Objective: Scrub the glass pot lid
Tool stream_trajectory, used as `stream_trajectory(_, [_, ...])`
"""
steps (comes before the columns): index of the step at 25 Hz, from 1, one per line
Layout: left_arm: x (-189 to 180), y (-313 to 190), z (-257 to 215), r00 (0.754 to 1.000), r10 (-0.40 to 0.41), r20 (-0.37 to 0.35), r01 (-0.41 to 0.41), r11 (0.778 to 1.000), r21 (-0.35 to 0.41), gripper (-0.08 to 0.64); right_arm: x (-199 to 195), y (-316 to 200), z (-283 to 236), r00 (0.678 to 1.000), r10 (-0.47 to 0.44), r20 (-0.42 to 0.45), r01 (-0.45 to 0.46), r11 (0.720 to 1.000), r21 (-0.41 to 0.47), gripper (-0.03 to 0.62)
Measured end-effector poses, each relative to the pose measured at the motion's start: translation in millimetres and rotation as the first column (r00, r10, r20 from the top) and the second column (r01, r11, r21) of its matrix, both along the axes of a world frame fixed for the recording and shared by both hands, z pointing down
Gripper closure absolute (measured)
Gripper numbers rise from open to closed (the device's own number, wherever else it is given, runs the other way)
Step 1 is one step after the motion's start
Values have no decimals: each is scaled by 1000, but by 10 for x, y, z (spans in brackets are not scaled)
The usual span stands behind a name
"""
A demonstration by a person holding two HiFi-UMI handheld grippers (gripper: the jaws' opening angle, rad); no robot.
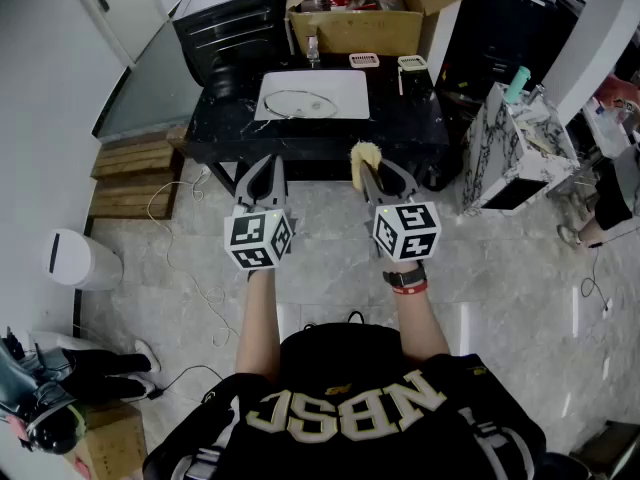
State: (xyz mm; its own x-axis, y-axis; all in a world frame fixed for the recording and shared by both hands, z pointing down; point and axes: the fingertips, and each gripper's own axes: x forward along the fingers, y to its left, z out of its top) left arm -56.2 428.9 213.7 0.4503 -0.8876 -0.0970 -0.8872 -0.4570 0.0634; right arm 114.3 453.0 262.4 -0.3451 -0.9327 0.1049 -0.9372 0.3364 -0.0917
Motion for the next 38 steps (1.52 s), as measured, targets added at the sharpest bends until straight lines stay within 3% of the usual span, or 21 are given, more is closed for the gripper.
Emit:
stream_trajectory(6, [273,-2,15,1000,-6,9,6,1000,-6,546,241,25,32,1000,-7,9,7,1000,-4,518])
stream_trajectory(13, [479,70,222,997,-33,72,35,999,-28,545,562,8,254,999,23,28,-22,1000,-13,520])
stream_trajectory(22, [613,-250,408,998,-21,67,26,998,-62,546,533,-297,343,999,-9,47,10,1000,-12,517])
stream_trajectory(30, [481,-1328,653,997,-16,75,22,997,-80,545,421,-1311,680,1000,8,28,-5,996,-89,514])
stream_trajectory(38, [141,-2714,690,994,-40,101,54,989,-140,545,71,-2633,515,1000,-13,20,15,992,-127,514])
